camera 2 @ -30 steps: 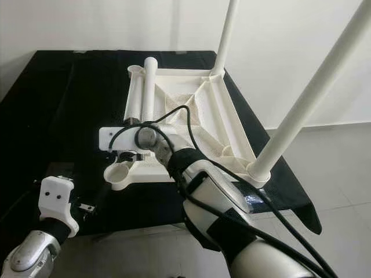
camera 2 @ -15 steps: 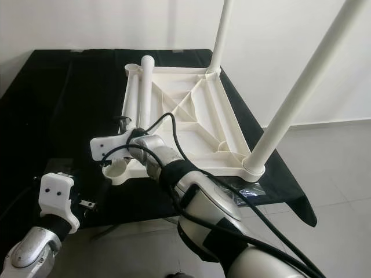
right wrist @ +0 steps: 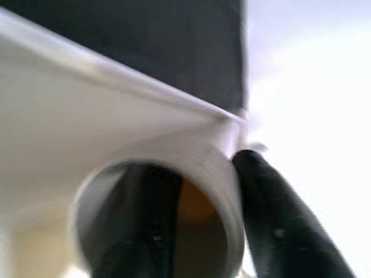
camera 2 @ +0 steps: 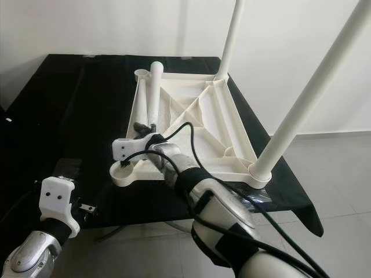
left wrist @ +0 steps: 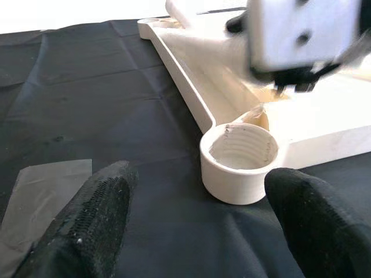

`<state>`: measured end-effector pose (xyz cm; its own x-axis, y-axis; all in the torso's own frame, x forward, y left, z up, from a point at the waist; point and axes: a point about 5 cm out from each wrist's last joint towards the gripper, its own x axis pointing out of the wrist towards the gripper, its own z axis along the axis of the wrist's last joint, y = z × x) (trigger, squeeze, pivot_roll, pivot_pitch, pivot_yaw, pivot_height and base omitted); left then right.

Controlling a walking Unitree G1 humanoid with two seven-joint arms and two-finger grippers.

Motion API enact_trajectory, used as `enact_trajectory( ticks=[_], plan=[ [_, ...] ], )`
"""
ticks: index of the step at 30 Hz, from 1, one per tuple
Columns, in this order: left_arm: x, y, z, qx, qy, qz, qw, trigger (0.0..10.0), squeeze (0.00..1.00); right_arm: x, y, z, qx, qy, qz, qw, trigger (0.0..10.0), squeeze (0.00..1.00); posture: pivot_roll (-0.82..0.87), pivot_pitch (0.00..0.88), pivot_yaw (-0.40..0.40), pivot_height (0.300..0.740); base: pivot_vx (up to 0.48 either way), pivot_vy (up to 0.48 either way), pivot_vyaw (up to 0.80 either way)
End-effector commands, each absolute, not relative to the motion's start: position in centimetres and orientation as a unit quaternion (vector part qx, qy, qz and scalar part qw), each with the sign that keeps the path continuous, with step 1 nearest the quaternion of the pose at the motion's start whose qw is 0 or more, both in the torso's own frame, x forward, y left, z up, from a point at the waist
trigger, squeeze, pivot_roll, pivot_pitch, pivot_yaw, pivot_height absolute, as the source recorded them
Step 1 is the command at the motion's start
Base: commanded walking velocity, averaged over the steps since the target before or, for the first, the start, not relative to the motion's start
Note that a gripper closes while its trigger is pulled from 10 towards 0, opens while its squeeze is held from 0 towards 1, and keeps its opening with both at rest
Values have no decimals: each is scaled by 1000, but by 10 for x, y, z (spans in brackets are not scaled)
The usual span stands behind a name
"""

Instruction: Building children table

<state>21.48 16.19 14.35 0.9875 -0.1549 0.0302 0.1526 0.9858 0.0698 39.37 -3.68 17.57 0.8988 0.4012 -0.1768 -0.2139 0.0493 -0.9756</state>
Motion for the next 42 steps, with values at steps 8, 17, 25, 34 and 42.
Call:
enact_trajectory(
  ticks=[8, 17, 25, 34, 42],
  plan=[
    [216, 165, 139, 31, -6, -82, 996, 10000, 0, 401, -60, 194, -638, -120, 149, 746, 0, 0, -79, 79, -73, 740, 0, 0, 0],
    [221, 175, 144, 23, -15, -75, 997, 10000, 0, 395, -53, 235, -534, -232, 139, 801, 0, 0, -89, 63, -60, 740, 0, 0, 0],
    [237, 203, 175, -87, -80, -20, 993, 10000, 0, 382, -53, 286, -242, -308, 174, 904, 0, 0, -87, 47, -48, 740, 0, 0, 0],
    [245, 218, 229, -282, -201, -69, 935, 10000, 1000, 376, -75, 305, 122, -252, 332, 901, 10000, 0, -93, 41, -51, 740, 0, 0, 0],
    [230, 207, 278, -463, -303, -275, 786, 10000, 1000, 330, -97, 289, 228, -225, 580, 749, 10000, 0, -105, 30, -40, 740, 0, 0, 0]
  ],
)
